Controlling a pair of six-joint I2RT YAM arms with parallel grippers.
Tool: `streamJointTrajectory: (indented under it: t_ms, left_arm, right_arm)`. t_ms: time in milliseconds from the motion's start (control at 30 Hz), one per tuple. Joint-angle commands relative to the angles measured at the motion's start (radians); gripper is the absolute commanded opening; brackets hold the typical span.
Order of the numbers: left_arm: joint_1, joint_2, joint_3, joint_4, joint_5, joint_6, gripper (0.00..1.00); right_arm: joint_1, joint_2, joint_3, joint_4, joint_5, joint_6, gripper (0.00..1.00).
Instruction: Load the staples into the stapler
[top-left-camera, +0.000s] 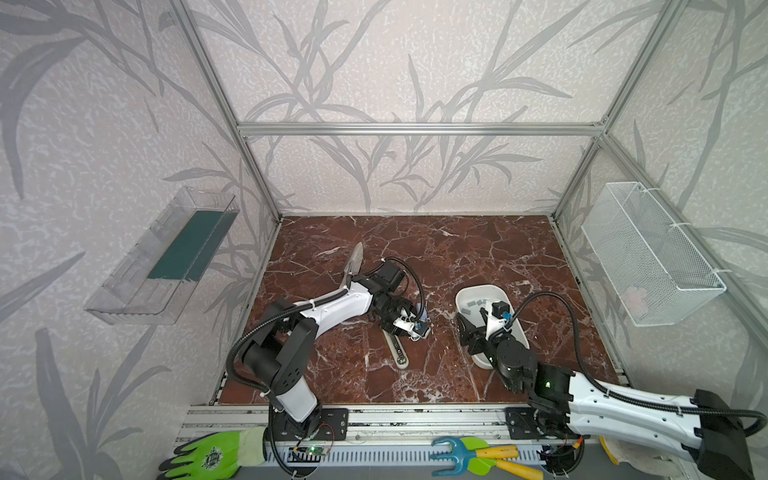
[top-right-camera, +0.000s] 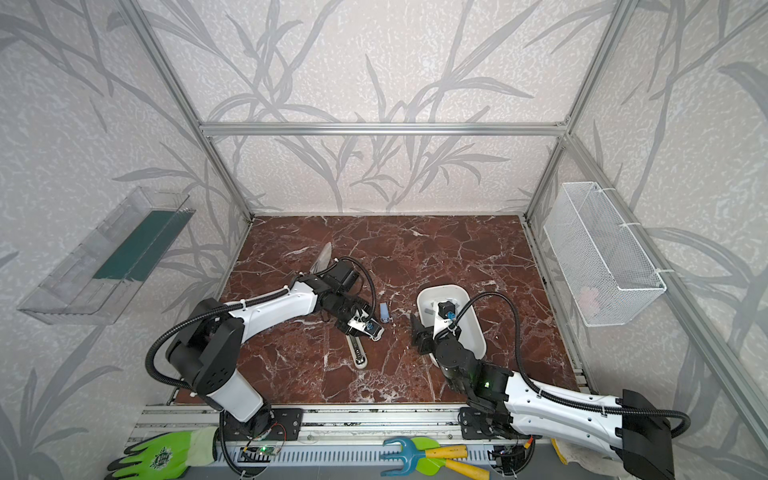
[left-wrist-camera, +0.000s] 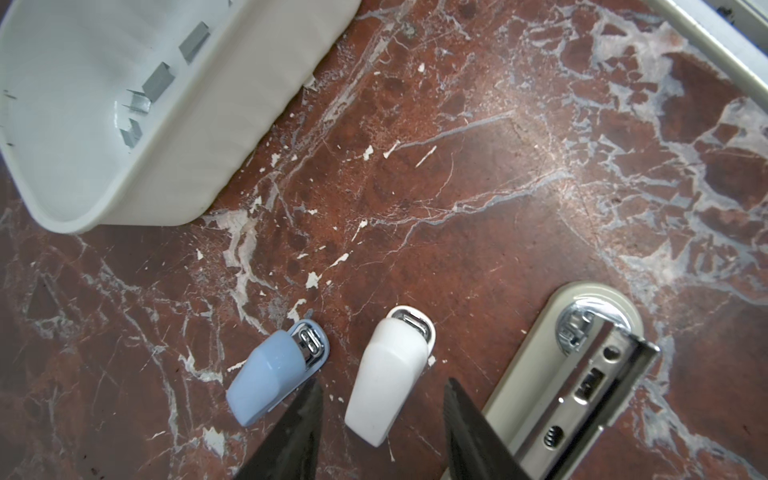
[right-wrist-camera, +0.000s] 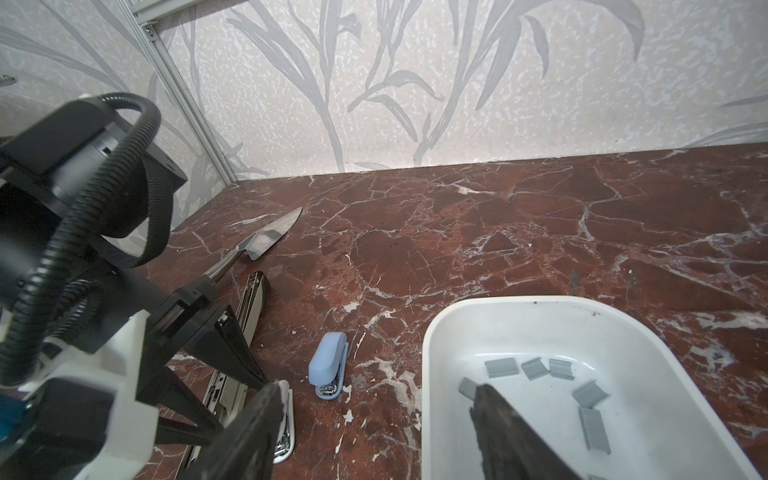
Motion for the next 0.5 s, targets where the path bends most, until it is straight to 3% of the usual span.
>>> streamJointTrajectory:
  t_ms: [0,467]
  left_arm:
    - [-0.003,0.034,0.043,-0.127,0.027,0.098,0.49]
    - [-0.030,0.083,0.037,-0.024,0.018,0.030,0.50]
  right_arm:
    - [-0.020,0.007,-0.006,0.018,-0.021,-0.006,0.74]
    - [-0.027,0.006,-0.004,0.027,-0.082,0.012,0.74]
